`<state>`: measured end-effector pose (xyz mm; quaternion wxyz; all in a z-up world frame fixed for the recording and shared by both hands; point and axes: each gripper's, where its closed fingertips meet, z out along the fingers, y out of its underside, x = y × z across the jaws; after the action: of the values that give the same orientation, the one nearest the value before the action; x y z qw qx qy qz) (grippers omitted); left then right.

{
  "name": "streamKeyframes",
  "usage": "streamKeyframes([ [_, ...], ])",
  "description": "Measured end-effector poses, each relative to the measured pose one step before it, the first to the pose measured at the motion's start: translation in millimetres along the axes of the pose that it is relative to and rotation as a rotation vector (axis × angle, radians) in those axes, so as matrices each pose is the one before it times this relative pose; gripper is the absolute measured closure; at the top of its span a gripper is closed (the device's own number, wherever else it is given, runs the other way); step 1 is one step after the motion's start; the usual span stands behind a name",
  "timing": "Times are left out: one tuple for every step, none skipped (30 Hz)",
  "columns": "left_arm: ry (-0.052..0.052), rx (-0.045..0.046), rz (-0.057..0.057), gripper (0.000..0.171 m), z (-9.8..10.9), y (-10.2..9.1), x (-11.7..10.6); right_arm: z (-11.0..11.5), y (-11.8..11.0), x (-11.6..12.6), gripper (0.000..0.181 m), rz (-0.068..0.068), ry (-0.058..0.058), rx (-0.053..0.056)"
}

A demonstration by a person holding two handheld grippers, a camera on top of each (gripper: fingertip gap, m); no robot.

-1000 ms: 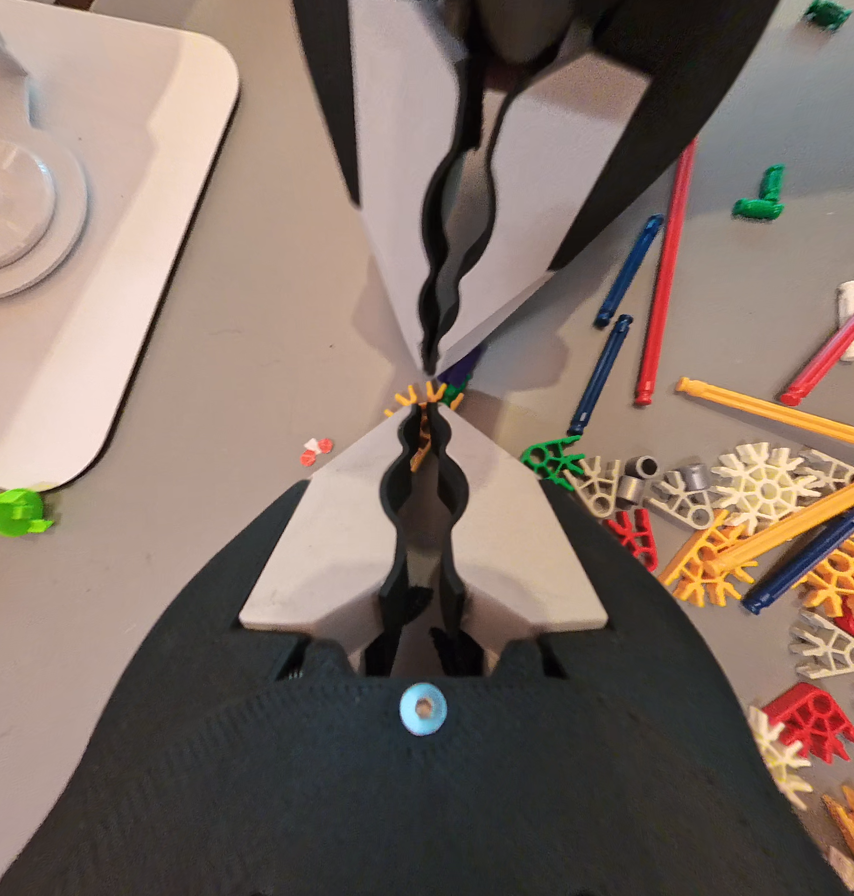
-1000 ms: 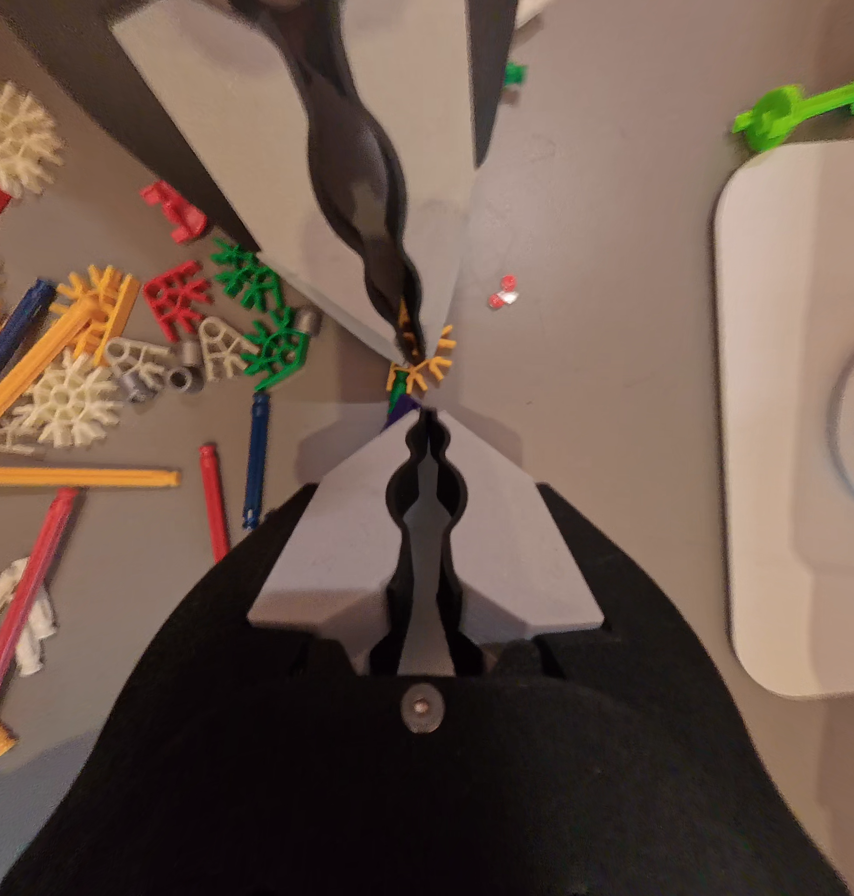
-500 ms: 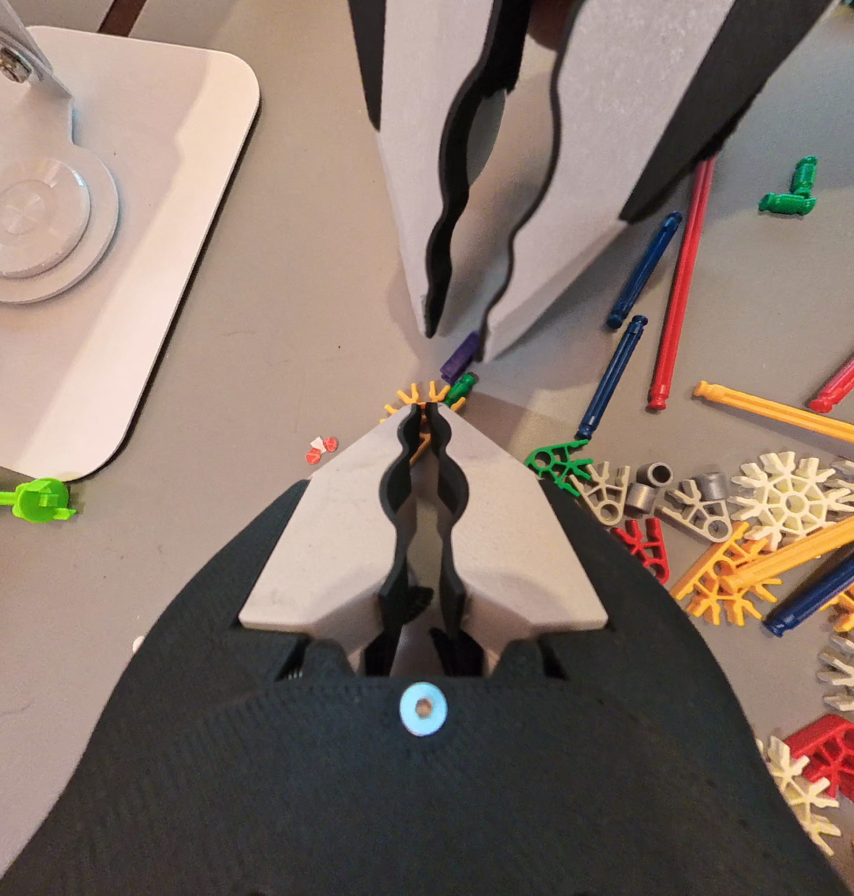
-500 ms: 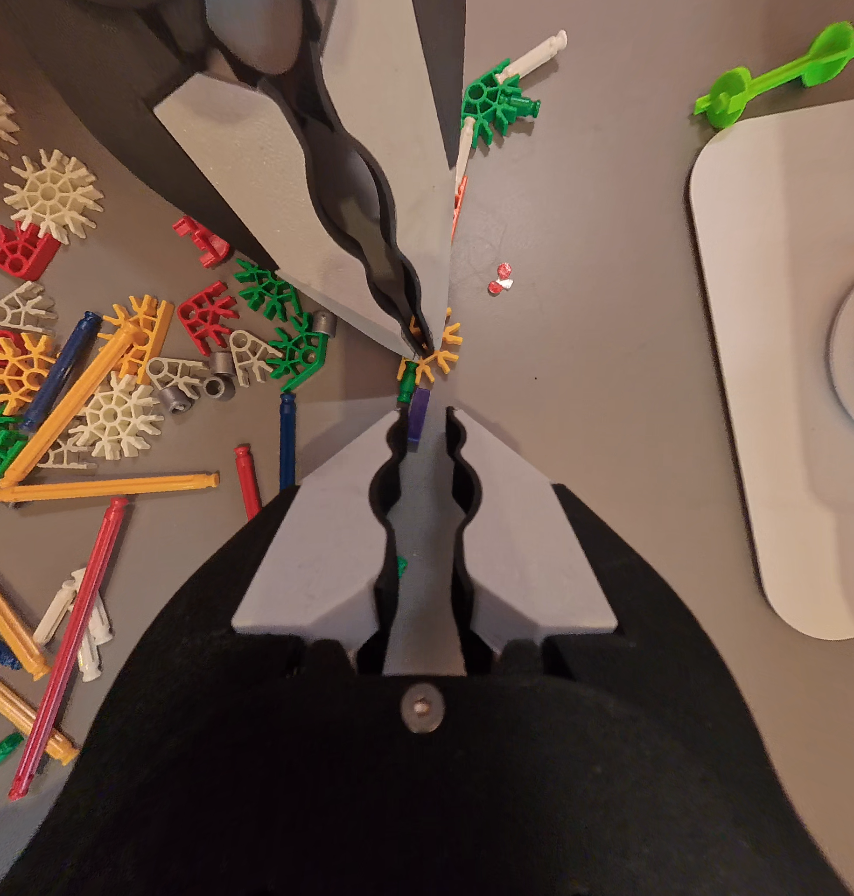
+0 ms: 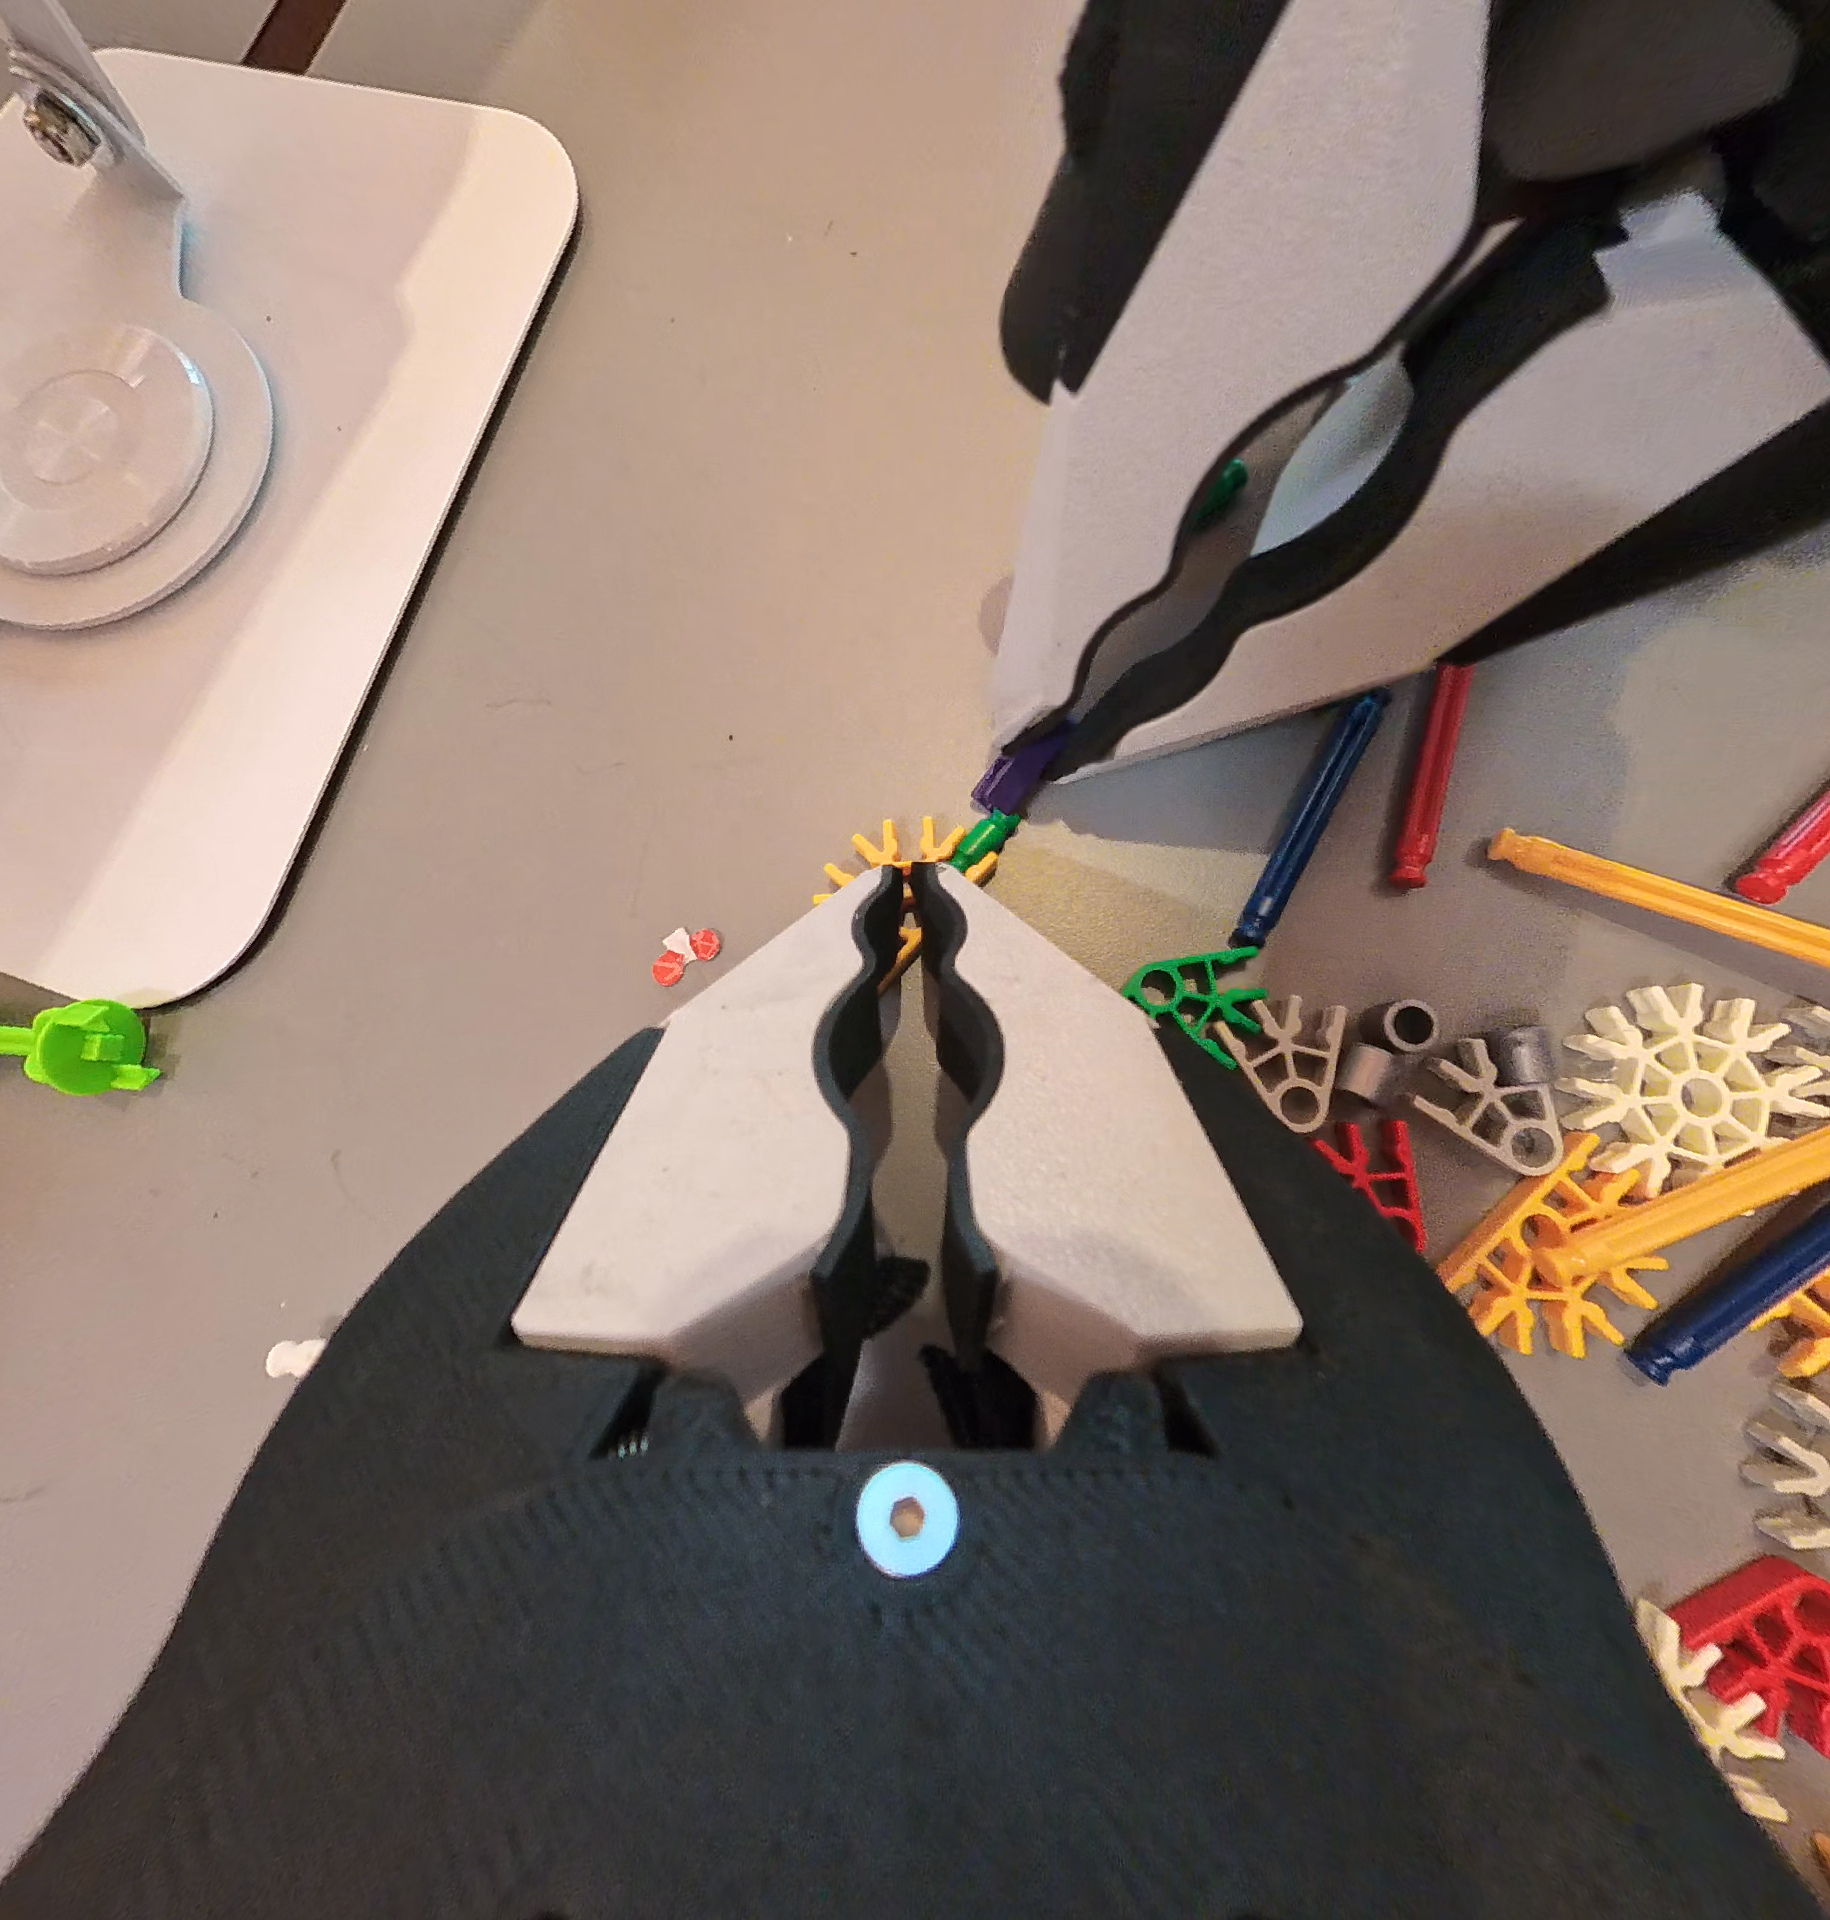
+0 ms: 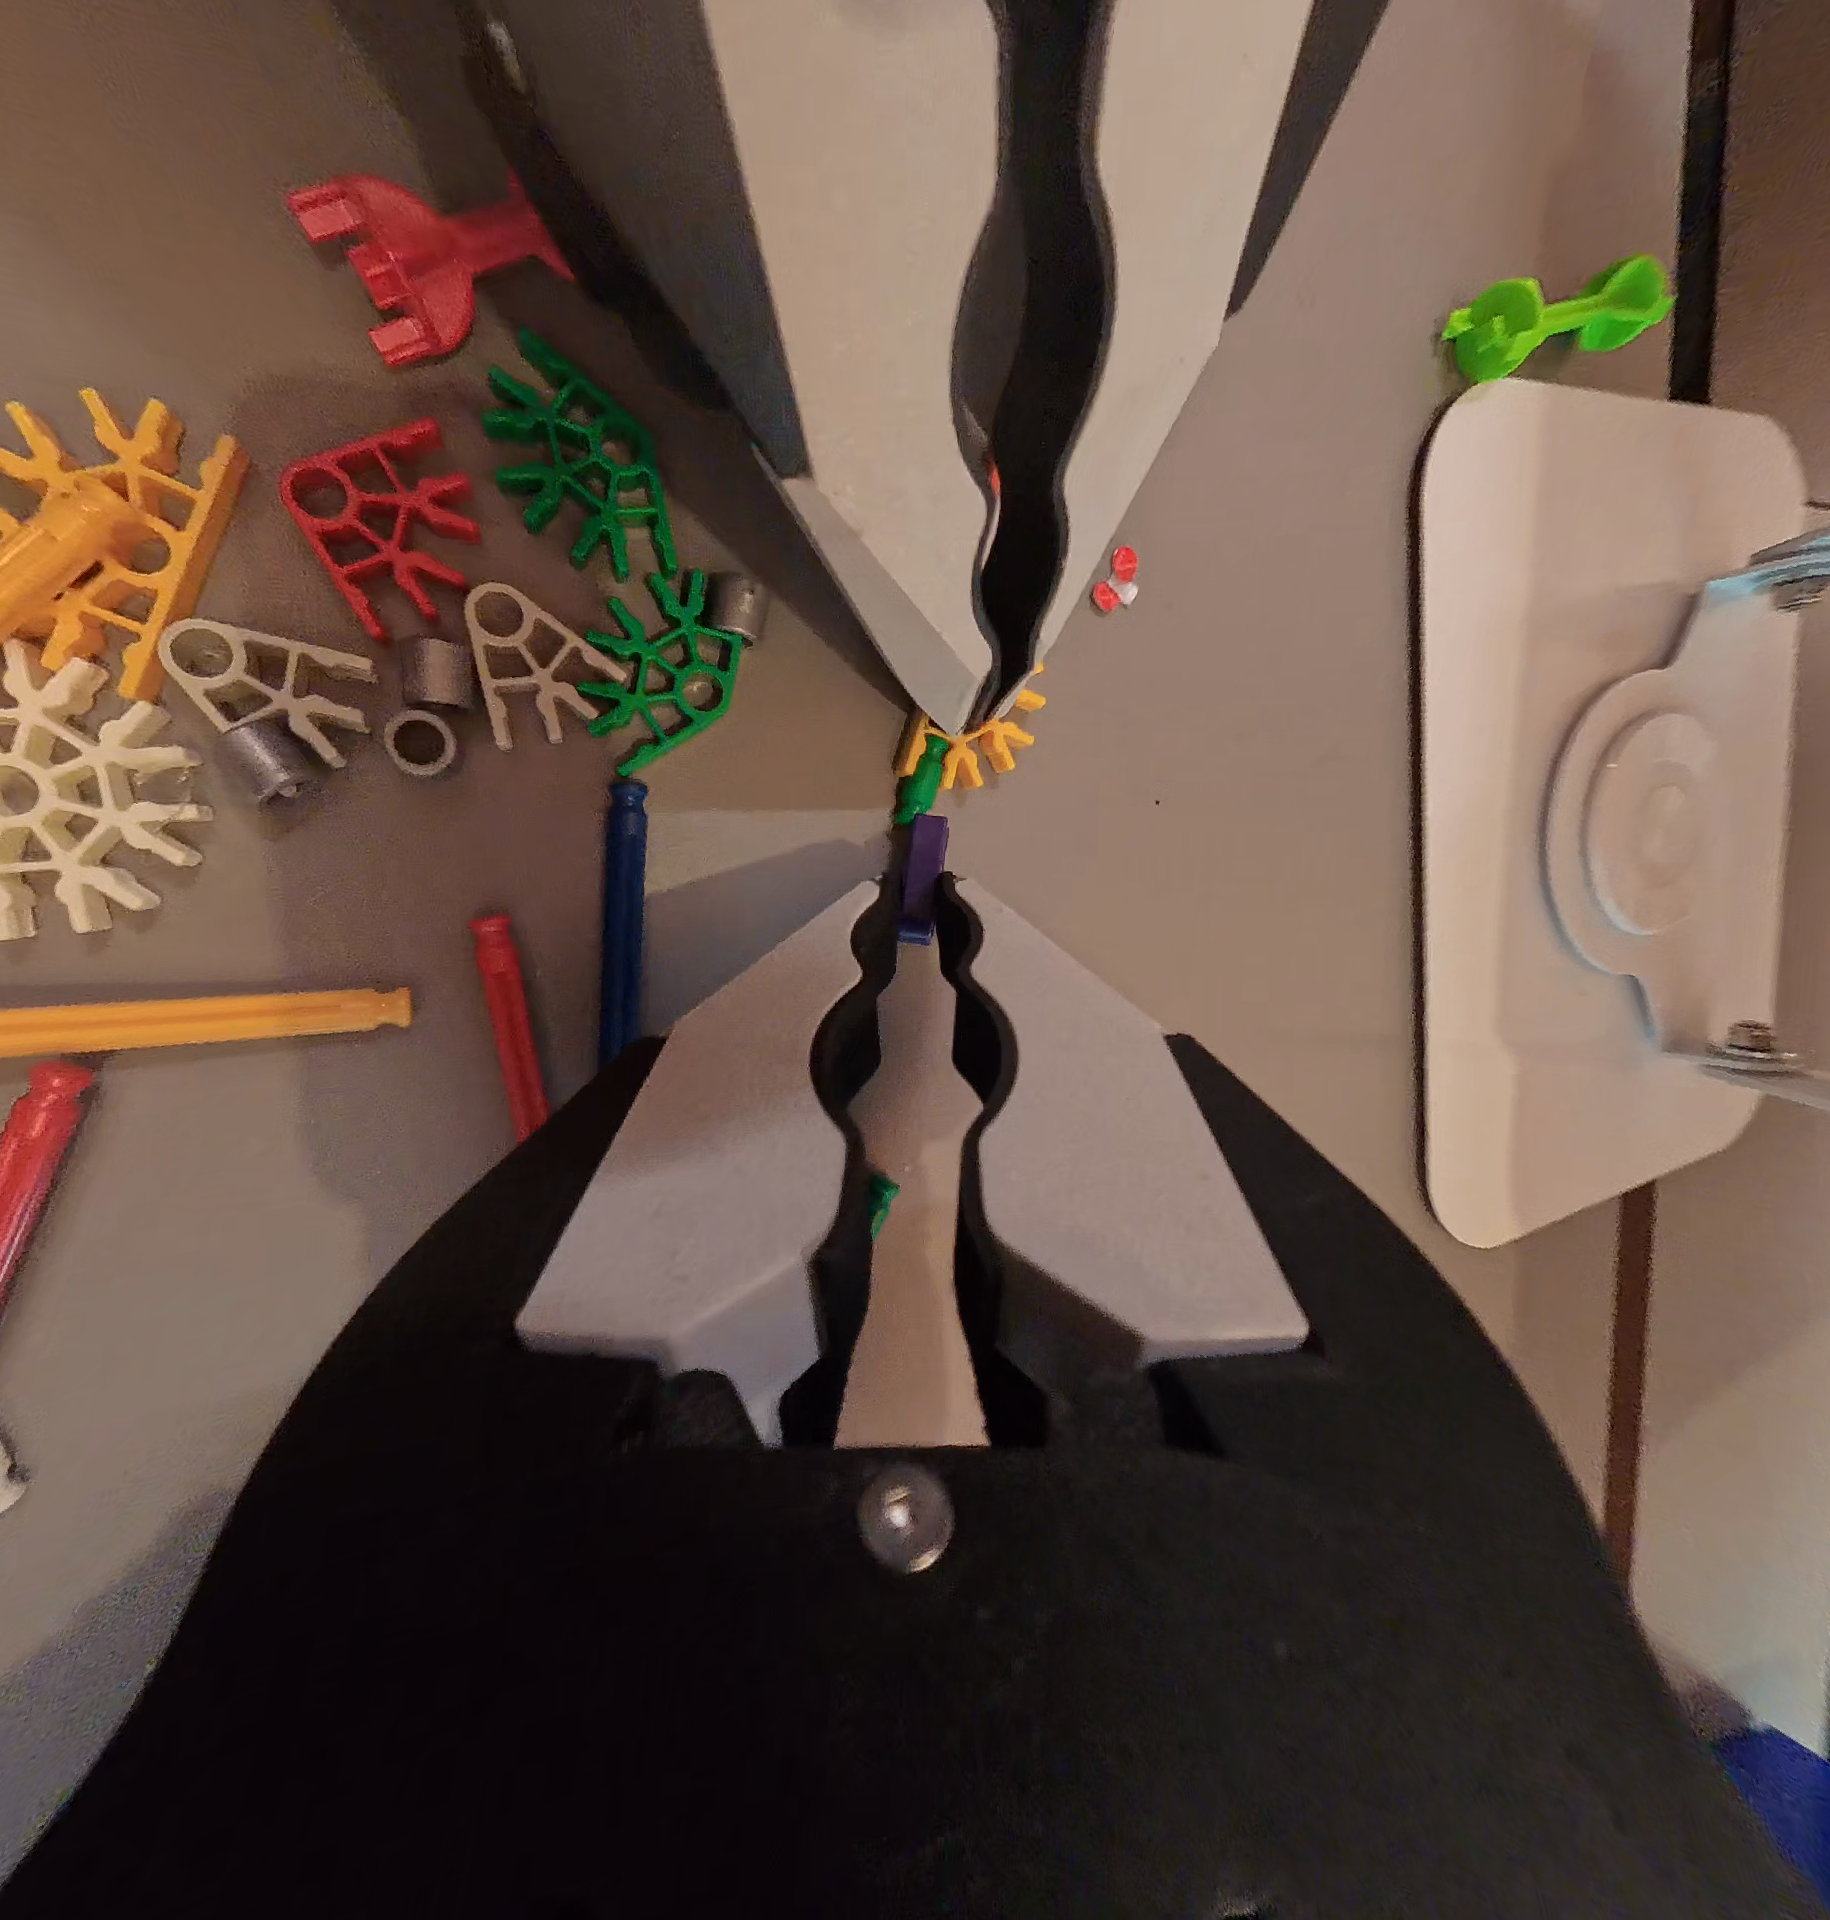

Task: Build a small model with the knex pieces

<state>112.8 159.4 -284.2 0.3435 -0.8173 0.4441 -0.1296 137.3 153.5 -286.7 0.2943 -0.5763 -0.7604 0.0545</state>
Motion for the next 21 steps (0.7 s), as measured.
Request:
streamKeyframes([
  [-0.0013, 0.00127, -0.0013, 0.17, 0.02, 0.03, 0.02, -0.25, -0.88, -1.02, 0.176, -0.0098, 0.0166, -0.0035],
  [-0.0006, 0.00098, -0.0017, 0.17, -0.03, -0.04, 0.05, -0.28, -0.91, -1.04, 0.176, -0.0089, 0.0145, -0.0031],
  [-0.0012, 0.00091, -0.0015, 0.17, 0.0, 0.08, 0.05, -0.21, -0.11, -0.34, 0.176, -0.0108, 0.0175, -0.009],
  [-0.0012, 0.00061, -0.0005, 0.17, 0.0, -0.07, 0.08, -0.07, 0.12, -0.17, 0.176, -0.0107, 0.0189, -0.0105],
  [-0.0007, 0.00032, -0.0001, 0.17, -0.07, 0.03, 0.07, -0.18, 0.01, -0.09, 0.176, -0.0099, 0.0189, -0.0133],
  [-0.0004, 0.00069, -0.0001, 0.17, 0.03, 0.05, 0.12, -0.21, 0.0, -0.22, 0.176, -0.0113, 0.0205, -0.0151],
  [-0.0004, 0.00123, -0.0008, 0.17, -0.01, -0.07, 0.02, -0.09, -0.24, 0.01, 0.176, -0.0128, 0.0226, -0.0142],
  [-0.0002, 0.00176, -0.0012, 0.17, 0.05, -0.02, 0.04, -0.12, -0.13, -0.1, 0.176, -0.0144, 0.022, -0.0131],
  [0.0003, 0.00189, -0.0009, 0.17, 0.0, 0.03, 0.02, -0.22, 0.1, 0.69, 0.176, -0.0098, 0.0235, -0.0112],
  [0.0004, 0.00149, -0.0013, 0.17, -0.1, 0.02, 0.05, -0.54, -0.03, 1.52, 0.177, 0.0008, 0.0231, -0.0056],
  [0.0006, 0.0011, -0.0013, 0.17, 0.04, 0.06, -0.08, -1.38, -1.71, 1.39, 0.177, 0.0047, 0.0141, 0.0093],
  [0.0003, 0.00107, -0.0003, 0.17, -0.07, 0.01, 0.03, -1.67, -2.26, 1.13, 0.178, -0.0016, 0.0083, 0.0166],
  [-0.0002, 0.00087, 0.0, 0.17, 0.01, -0.06, -0.08, -0.73, -0.43, 2.47, 0.178, -0.0074, 0.0138, 0.004],
  [0.0002, 0.00044, 0.0002, 0.17, -0.01, -0.02, 0.09, -0.18, 0.14, 2.37, 0.178, -0.0097, 0.013, 0.0011],
  [0.0012, 0.0003, -0.0002, 0.17, 0.01, 0.01, -0.1, 0.21, -0.66, 0.63, 0.178, -0.0105, 0.0026, 0.0058],
  [0.0015, 0.00004, 0.0002, 0.17, 0.04, -0.02, -0.02, 0.06, -1.79, 0.19, 0.178, -0.011, 0.0027, 0.0137],
  [0.0011, -0.00012, 0.0, 0.17, -0.02, 0.04, 0.01, 0.52, -1.47, -0.3, 0.178, -0.0107, 0.001, 0.0106],
  [0.0005, 0.00004, 0.0003, 0.17, 0.0, 0.02, -0.08, 1.22, 0.13, -1.69, 0.178, -0.0135, -0.0054, -0.0006],
  [0.0003, -0.00017, 0.0004, 0.171, -0.08, -0.04, 0.01, 1.58, 0.47, -1.56, 0.178, -0.0188, -0.001, -0.0005],
  [0.0003, -0.00036, 0.0003, 0.17, 0.02, 0.01, -0.06, 1.24, 0.59, -0.97, 0.178, -0.0136, 0.0025, 0.0006],
  [0.0001, 0.0002, 0.0001, 0.17, 0.01, -0.03, 0.01, 0.6, 0.01, -0.09, 0.178, -0.0033, 0.0024, 0.0057],
])
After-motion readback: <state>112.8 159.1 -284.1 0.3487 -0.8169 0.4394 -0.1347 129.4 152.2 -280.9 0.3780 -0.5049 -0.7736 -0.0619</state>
